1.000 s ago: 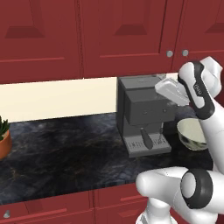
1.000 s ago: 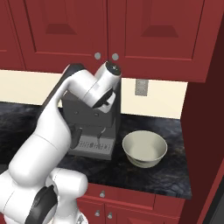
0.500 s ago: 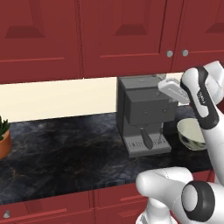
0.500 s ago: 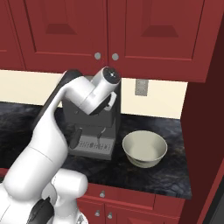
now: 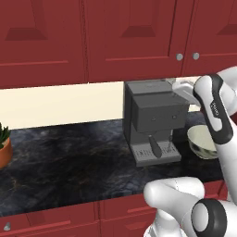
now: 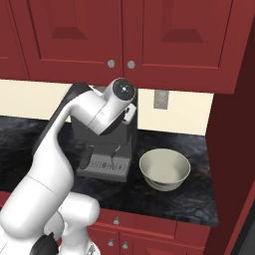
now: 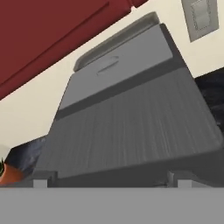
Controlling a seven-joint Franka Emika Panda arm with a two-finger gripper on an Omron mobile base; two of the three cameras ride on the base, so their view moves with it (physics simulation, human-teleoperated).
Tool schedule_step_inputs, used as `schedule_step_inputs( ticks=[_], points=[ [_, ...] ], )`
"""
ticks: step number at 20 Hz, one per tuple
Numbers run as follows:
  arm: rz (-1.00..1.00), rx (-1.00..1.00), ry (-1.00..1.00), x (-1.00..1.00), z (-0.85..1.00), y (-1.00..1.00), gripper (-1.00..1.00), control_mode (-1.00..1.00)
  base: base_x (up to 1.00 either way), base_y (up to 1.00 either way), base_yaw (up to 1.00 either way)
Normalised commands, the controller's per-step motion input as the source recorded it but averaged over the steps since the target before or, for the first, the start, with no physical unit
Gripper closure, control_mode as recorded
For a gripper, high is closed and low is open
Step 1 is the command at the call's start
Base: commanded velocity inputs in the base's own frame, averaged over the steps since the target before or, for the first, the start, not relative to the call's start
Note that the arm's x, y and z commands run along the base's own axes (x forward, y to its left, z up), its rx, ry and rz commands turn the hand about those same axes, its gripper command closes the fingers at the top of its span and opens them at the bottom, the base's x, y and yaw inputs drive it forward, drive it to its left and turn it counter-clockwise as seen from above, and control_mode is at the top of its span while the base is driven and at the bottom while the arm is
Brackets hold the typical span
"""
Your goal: Open the cabinet. Pick the pear and pear from the cabinet and place them into the bowl. Then close the cabinet.
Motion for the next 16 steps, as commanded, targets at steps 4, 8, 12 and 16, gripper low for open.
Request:
schedule_step_inputs(
  ticks=[4,8,12,16],
  points=[
    [-0.11,0.01,0.00,0.00,0.25,-0.35,-1.00,-1.00,0.00,0.00,0.00],
    [-0.11,0.06,0.00,0.00,0.29,-0.37,-1.00,-1.00,0.00,0.00,0.00],
    [-0.11,0.09,-0.03,0.00,0.21,-0.37,-1.00,-1.00,0.00,0.00,0.00],
    [-0.10,0.10,-0.04,0.00,0.18,-0.36,-1.00,-1.00,0.00,0.00,0.00]
  ],
)
